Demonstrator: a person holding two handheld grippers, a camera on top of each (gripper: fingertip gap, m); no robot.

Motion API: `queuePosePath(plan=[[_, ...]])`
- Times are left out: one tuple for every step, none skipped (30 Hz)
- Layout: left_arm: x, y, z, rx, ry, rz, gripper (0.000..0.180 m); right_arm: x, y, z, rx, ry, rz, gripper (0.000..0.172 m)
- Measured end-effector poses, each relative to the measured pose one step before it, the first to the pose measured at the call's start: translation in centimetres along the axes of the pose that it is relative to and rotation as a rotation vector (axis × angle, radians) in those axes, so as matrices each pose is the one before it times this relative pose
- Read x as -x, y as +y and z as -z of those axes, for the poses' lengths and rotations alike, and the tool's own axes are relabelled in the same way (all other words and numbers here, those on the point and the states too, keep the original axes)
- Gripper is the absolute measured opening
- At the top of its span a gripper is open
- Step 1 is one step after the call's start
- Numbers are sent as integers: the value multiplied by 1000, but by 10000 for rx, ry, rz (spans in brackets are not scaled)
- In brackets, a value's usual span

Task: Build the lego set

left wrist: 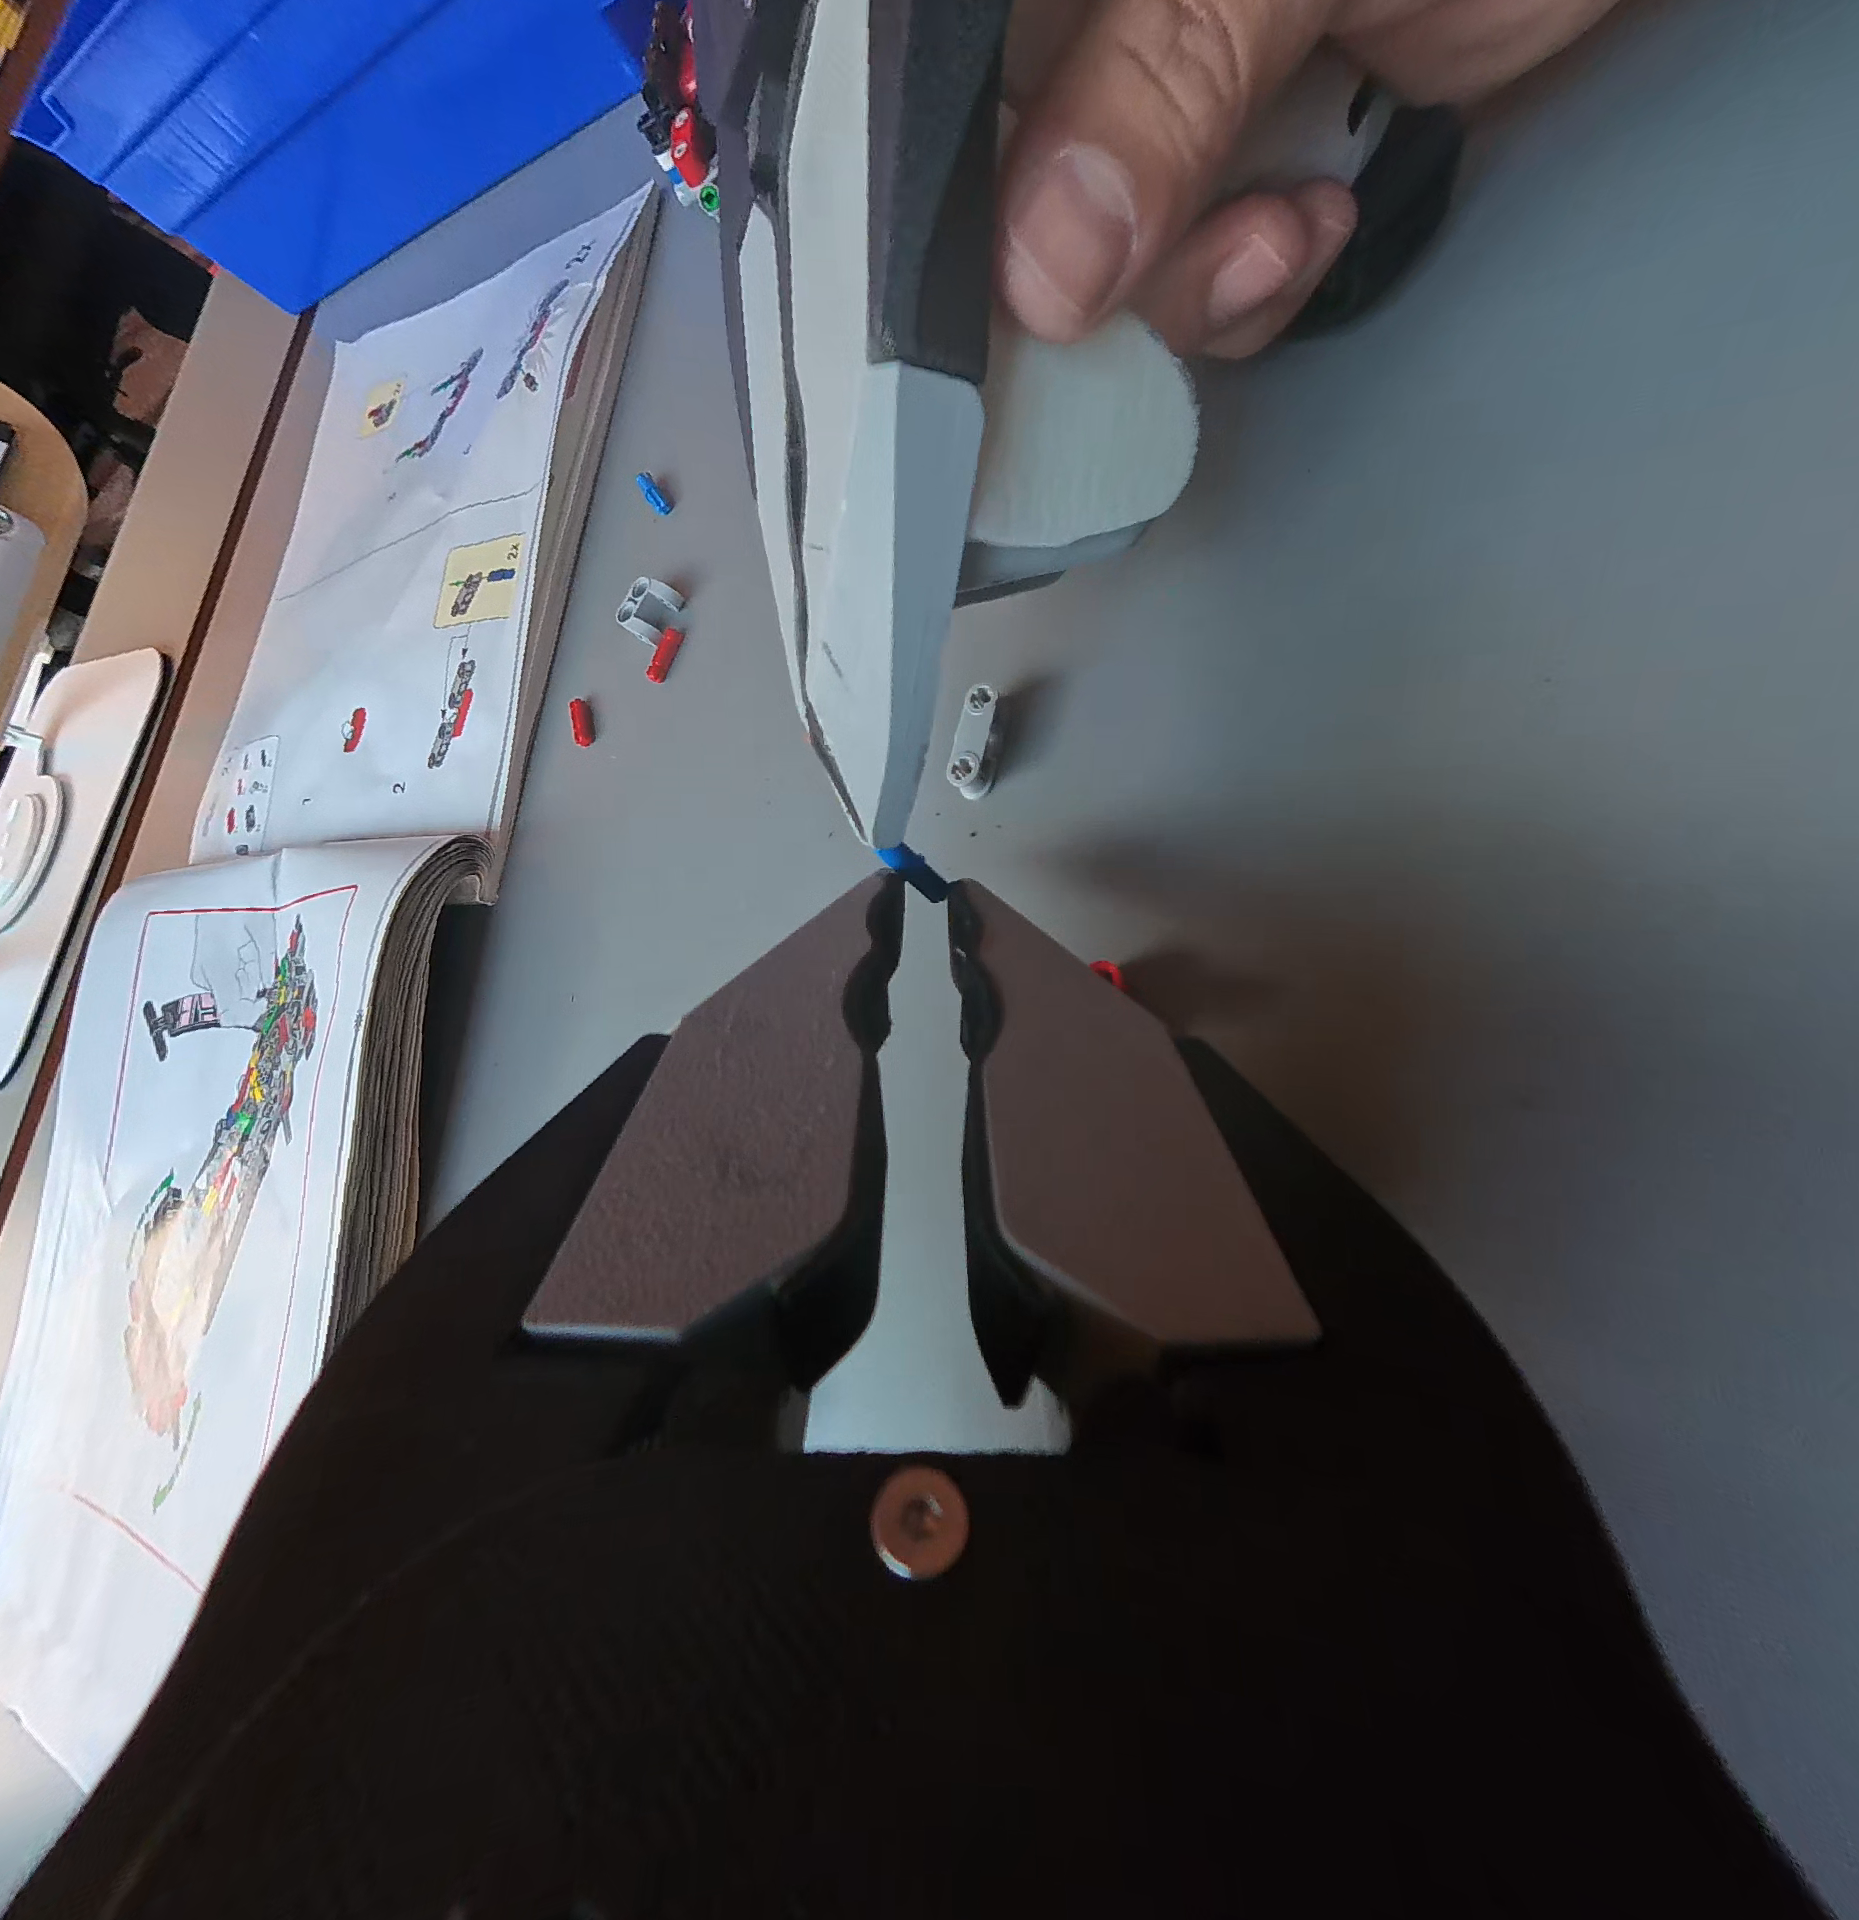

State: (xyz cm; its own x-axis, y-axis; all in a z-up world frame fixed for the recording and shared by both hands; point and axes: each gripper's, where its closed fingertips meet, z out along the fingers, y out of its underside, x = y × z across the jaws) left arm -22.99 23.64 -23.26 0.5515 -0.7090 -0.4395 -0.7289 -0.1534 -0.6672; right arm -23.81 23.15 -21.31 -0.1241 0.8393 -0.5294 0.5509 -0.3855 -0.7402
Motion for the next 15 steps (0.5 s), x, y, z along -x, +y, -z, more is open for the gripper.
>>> queuePosePath(plan=[[18, 4, 6, -2, -2, 10, 6, 50, -37, -6, -14, -54, -2, 2], [-9, -26, 16, -15, 15, 16, 6, 7, -21, -6, -1, -29, -11, 2], [-25, -29, 31, -23, 28, 27, 6, 27, -19, -3, 2, -37, -4, 2], [-26, -1, 8, -10, 35, 32, 6, 74, 15, -13, 16, -44, 22, 2], [-14, 7, 7, -8, 30, 41, 6, 22, -6, -5, 10, 8, 59, 0], [2, 6, -6, -1, 25, 41, 6, 49, -4, 3, 4, -2, 78, 0], [29, 36, -10, 11, 1, 39, 6, 49, -30, 19, -15, -10, 61, 0], [63, -25, -5, -24, -20, 48, 6, -38, -69, 62, -52, 39, 39, 0], [14, -47, 13, -38, 32, 91, 6, -20, -116, 92, -84, -4, -18, 0], [-68, -59, -8, -44, 83, 104, 5, 89, -112, 121, -97, -121, -66, 0], [-46, -92, 2, -51, 63, 61, 5, 90, -40, 80, -47, -146, -87, 0], [-41, -83, -4, -42, 47, 29, 5, -76, -18, 31, -31, -24, -83, 0], [-71, -87, -2, -33, 64, 45, 4, -108, -12, -7, -19, 48, -52, 0], [-14, -21, -6, -13, 32, 56, 2, -89, -26, -42, -6, 68, -5, 0], [80, 57, -6, 25, -23, 45, 2, -80, -3, -33, 12, 81, 6, 0]])
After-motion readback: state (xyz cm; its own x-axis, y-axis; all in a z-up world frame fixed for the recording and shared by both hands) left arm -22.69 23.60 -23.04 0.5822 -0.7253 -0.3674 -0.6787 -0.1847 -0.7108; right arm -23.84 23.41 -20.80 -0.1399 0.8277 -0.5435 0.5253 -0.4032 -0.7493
